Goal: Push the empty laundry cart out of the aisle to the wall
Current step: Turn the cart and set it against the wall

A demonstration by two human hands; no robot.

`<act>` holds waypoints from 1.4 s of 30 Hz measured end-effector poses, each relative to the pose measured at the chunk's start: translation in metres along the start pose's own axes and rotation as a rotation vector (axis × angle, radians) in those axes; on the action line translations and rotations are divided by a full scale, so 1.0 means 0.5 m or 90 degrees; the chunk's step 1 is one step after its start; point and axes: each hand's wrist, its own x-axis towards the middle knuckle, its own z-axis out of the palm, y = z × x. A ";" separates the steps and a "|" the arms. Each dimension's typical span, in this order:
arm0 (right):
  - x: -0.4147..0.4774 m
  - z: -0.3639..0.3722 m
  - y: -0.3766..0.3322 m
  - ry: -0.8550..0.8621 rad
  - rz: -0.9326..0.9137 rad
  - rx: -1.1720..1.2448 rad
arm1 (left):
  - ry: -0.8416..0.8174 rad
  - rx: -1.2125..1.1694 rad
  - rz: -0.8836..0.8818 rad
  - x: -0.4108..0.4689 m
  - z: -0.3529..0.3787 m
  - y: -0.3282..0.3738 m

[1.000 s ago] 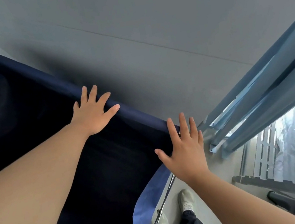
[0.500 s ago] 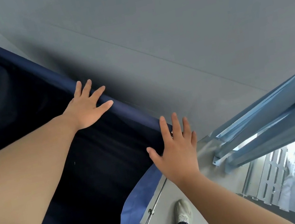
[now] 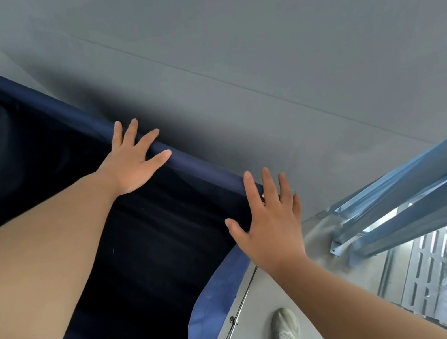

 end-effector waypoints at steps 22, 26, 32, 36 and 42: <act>-0.020 -0.002 -0.004 0.053 0.084 -0.069 | 0.030 -0.031 0.065 -0.006 0.009 0.043; -0.020 -0.003 0.009 0.057 0.078 -0.072 | 0.034 0.009 0.062 -0.001 0.011 0.057; -0.025 -0.001 0.020 0.058 0.075 -0.070 | 0.034 0.030 0.059 -0.007 0.014 0.067; -0.031 -0.001 0.025 0.072 0.075 -0.080 | 0.036 0.035 0.061 -0.008 0.022 0.068; -0.031 -0.005 -0.003 0.077 0.092 -0.120 | 0.037 0.074 0.064 -0.001 0.021 0.061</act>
